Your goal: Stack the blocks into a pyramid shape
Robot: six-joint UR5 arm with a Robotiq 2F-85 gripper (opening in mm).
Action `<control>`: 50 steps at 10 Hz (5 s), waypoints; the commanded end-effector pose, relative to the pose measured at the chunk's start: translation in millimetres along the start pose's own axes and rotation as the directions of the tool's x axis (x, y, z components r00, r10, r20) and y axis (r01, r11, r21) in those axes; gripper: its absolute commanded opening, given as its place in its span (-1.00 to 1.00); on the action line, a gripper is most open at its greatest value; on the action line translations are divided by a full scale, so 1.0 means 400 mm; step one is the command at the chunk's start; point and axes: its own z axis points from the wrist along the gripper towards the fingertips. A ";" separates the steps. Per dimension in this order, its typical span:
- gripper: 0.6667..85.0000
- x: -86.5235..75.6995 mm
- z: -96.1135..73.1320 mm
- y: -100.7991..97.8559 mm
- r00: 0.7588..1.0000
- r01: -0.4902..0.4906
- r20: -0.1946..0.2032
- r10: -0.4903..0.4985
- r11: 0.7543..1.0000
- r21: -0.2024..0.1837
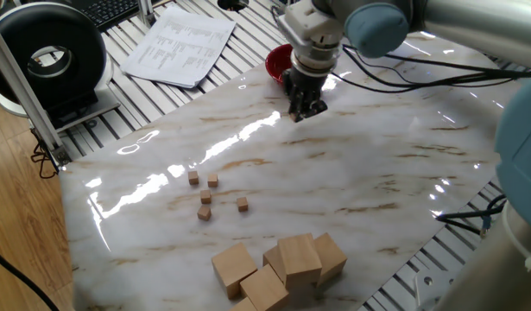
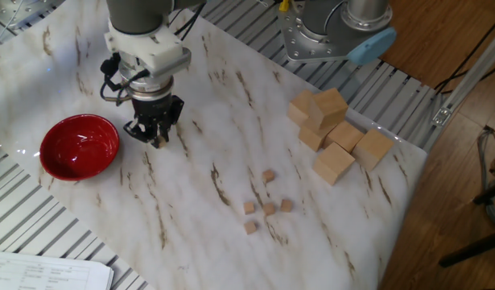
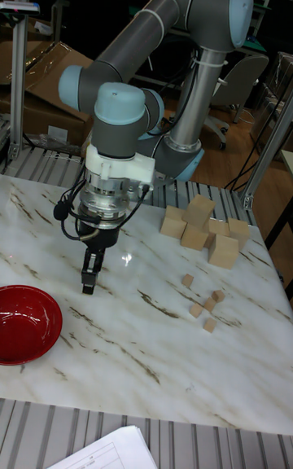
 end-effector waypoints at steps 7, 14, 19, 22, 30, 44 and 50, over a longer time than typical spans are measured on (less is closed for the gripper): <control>-0.64 -0.087 0.013 0.058 0.993 0.110 0.064 -0.104 0.989 -0.102; -0.65 0.008 0.034 0.075 0.986 0.123 -0.099 -0.137 0.983 -0.134; -0.65 0.010 0.039 0.074 0.986 0.120 -0.095 -0.133 0.984 -0.131; -0.64 0.016 0.045 0.073 0.986 0.129 -0.092 -0.140 0.984 -0.122; -0.41 -0.014 0.051 0.058 0.988 0.145 -0.039 -0.149 0.985 -0.089; 0.20 0.003 0.045 0.076 0.986 0.158 -0.041 -0.164 0.979 -0.125; 0.40 -0.008 0.031 0.076 0.989 0.139 -0.027 -0.144 0.981 -0.135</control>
